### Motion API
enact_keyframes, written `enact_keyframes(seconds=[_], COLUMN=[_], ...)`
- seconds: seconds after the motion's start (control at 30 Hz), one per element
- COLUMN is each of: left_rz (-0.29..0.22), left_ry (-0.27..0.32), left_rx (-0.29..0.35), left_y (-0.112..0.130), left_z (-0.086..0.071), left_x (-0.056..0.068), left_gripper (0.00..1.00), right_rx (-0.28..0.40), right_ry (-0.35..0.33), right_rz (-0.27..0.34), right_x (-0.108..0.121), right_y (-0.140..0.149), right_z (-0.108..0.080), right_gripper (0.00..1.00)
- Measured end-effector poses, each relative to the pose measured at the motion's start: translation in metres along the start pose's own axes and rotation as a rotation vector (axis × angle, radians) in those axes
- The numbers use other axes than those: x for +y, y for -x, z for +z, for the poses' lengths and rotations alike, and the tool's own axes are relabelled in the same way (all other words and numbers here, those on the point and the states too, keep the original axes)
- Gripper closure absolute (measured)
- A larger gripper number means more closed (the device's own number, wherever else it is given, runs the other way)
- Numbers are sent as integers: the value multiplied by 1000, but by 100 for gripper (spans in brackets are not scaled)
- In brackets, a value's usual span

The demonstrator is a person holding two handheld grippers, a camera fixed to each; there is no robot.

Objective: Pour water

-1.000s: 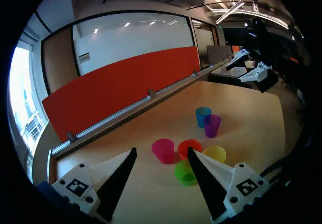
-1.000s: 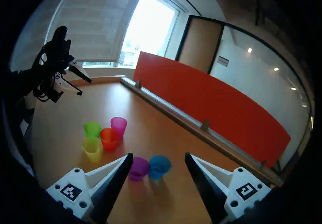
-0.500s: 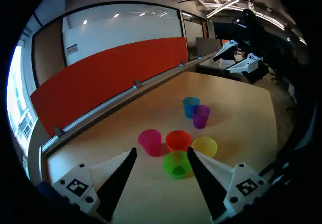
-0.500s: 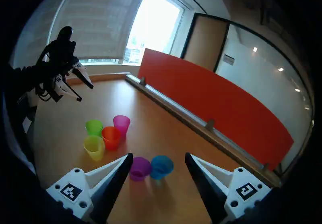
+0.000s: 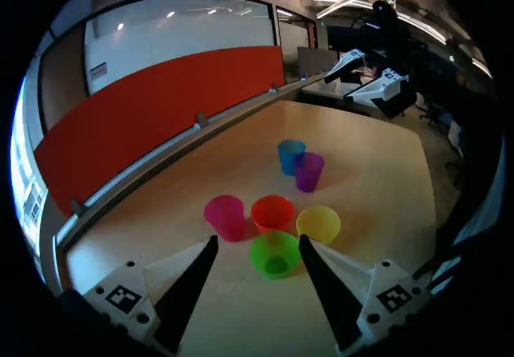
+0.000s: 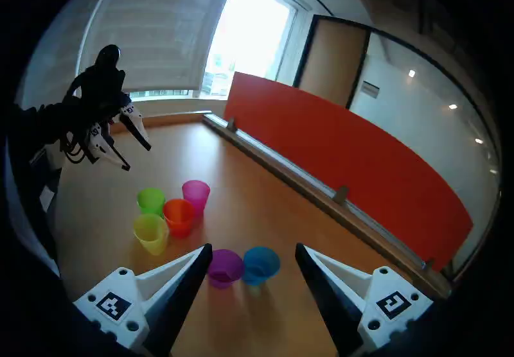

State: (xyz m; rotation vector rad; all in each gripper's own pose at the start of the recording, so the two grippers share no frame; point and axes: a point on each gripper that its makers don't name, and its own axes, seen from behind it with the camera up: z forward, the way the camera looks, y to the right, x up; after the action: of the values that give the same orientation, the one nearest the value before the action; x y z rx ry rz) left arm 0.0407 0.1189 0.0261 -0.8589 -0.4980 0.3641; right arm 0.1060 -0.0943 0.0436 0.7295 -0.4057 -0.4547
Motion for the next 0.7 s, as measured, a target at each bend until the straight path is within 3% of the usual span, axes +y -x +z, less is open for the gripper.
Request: enact_keyframes(seconds=[0.4, 0.7], left_rz=[18, 29], left_ry=[54, 75], left_rx=[-65, -108], left_y=[25, 43], left_z=[27, 45], left_x=[17, 22], left_gripper=[7, 7], right_rx=[-11, -27], right_ry=[-5, -7], right_rz=[-5, -8], right_x=[3, 8], right_y=[6, 15], right_z=[10, 14], right_gripper=[0, 0])
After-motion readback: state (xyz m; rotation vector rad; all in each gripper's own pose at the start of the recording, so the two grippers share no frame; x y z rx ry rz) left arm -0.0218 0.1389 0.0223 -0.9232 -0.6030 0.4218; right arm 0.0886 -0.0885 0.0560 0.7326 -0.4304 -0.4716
